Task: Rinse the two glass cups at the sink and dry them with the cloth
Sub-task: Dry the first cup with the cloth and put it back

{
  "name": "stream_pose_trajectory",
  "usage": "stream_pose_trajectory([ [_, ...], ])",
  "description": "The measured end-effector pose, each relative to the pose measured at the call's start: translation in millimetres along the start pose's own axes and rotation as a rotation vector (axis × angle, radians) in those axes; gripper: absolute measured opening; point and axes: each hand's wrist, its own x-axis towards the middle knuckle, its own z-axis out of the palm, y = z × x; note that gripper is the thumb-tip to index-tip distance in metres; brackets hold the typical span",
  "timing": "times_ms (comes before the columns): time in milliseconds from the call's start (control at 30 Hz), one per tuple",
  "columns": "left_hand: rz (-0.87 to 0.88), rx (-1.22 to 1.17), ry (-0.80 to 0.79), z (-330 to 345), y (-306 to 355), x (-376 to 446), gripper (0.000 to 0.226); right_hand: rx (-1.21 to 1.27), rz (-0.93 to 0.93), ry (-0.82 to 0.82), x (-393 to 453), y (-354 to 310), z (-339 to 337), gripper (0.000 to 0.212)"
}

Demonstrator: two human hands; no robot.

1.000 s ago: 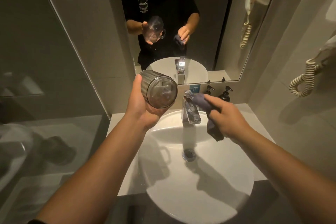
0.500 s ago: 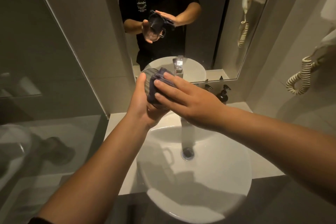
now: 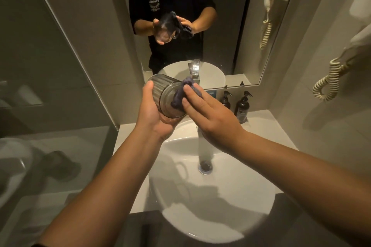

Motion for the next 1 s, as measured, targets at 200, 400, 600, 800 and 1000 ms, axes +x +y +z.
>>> stream_pose_trajectory([
  [200, 0.07, 0.023, 0.053, 0, -1, 9, 0.068, 0.101, 0.242, -0.023, -15, -27, 12, 0.049],
  [400, 0.175, 0.088, 0.129, -12, 5, 27, 0.069, 0.498, 0.443, -0.567, -28, -51, 4, 0.036],
  [600, 0.463, 0.476, 0.144, -52, -4, 22, 0.087, 0.711, 0.867, -0.718, -65, -55, -7, 0.024],
  [800, 0.544, 1.003, 0.001, -106, -46, -2, 0.108, 0.61, 0.999, -0.704, -115, -91, -12, 0.025],
  [1000, 0.486, 1.172, -0.051, -135, -87, -25, 0.102, 0.51, 0.909, -0.796, -159, -135, -12, 0.029],
])
